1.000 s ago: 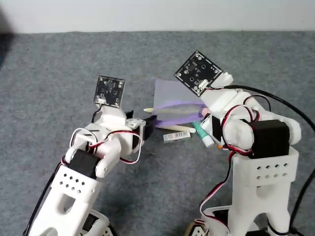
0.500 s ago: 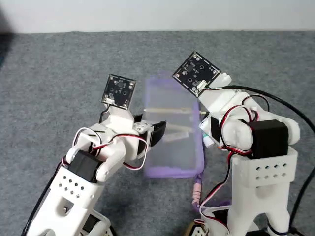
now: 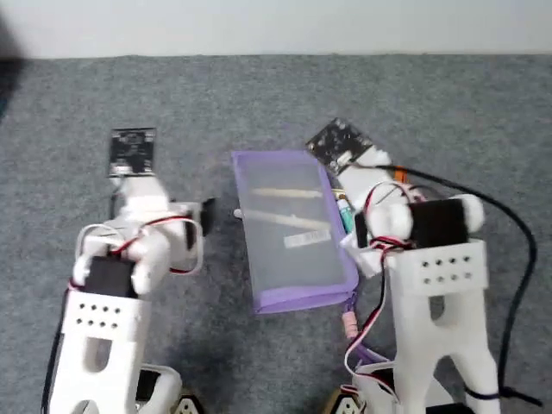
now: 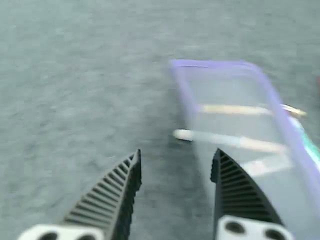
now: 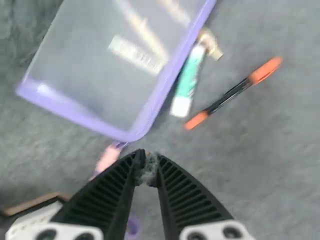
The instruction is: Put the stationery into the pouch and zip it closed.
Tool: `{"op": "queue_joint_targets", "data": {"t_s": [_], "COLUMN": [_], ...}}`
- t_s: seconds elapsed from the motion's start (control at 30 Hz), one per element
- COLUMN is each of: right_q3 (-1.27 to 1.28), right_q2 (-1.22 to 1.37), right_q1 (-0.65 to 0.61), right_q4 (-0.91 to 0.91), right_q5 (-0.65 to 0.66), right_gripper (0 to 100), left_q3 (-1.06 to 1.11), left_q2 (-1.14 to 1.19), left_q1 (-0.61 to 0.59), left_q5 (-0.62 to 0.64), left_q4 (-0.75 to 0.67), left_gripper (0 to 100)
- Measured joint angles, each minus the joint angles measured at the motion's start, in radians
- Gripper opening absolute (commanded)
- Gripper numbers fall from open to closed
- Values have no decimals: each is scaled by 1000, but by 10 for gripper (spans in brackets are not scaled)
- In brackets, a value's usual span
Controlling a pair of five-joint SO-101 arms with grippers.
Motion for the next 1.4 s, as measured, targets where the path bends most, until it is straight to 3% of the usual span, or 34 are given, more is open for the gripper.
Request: {"op": "queue_joint_targets", "data": {"t_s": [0.23,0.6,1.0,1.4], "right_q3": [190,466,704,855], "right_q2": [0,0,0,0], "right_q1": [-107,-230,-235,-97], "right_q4": [0,-17,-287,-509], "right_q5": [-146,-232,-232,-195], "right_gripper": [202,202,202,201], "left_q3": [0,0,0,0], "left_q2": [0,0,0,0], "left_q1": [-189,-322,-336,-336], "left_q5": [-40,-40,-40,-40], "left_q4": [43,43,43,40], "left_gripper": [218,218,218,218]}}
